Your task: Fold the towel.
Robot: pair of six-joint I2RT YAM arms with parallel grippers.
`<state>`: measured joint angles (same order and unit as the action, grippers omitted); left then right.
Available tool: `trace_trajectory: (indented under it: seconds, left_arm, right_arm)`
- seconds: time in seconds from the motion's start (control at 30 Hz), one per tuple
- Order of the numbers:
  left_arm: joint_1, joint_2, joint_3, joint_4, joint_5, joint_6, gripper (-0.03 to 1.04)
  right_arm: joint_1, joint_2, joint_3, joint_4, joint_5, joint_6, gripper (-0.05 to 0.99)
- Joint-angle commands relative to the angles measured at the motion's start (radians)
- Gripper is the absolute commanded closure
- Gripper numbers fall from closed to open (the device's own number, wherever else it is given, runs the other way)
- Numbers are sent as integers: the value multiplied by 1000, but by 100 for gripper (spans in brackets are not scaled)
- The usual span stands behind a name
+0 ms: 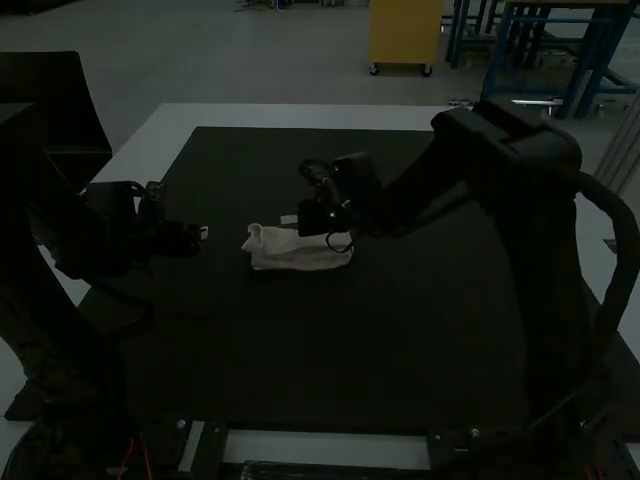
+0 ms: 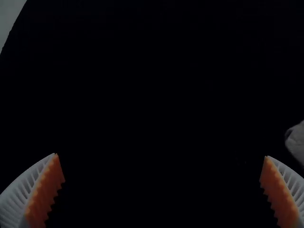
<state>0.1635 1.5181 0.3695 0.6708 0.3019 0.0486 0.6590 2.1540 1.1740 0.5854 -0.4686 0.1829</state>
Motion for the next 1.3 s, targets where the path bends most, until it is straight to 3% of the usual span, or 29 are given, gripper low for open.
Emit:
trace_trajectory:
  seconds: [0.0,0.5,0.8,1.0,1.2,1.27]
  left_arm:
    - [2,-1,-3,15,-3,-16,4]
    - [2,-4,6,41,3,-44,4]
    - [2,-13,29,52,-1,-66,4]
    - [1,-56,154,-42,-1,-89,4]
    - [-38,-137,312,-174,0,-102,4]
    - [-56,-165,361,-215,-1,-105,4]
  right_arm:
    - [4,20,-11,27,-15,-30,96]
    - [8,133,-36,126,-15,-30,96]
    - [-22,-9,0,85,-22,12,96]
    - [-116,-197,56,-30,-19,26,95]
    - [-245,-451,72,-127,30,32,95]
    - [-289,-548,73,-162,38,36,88]
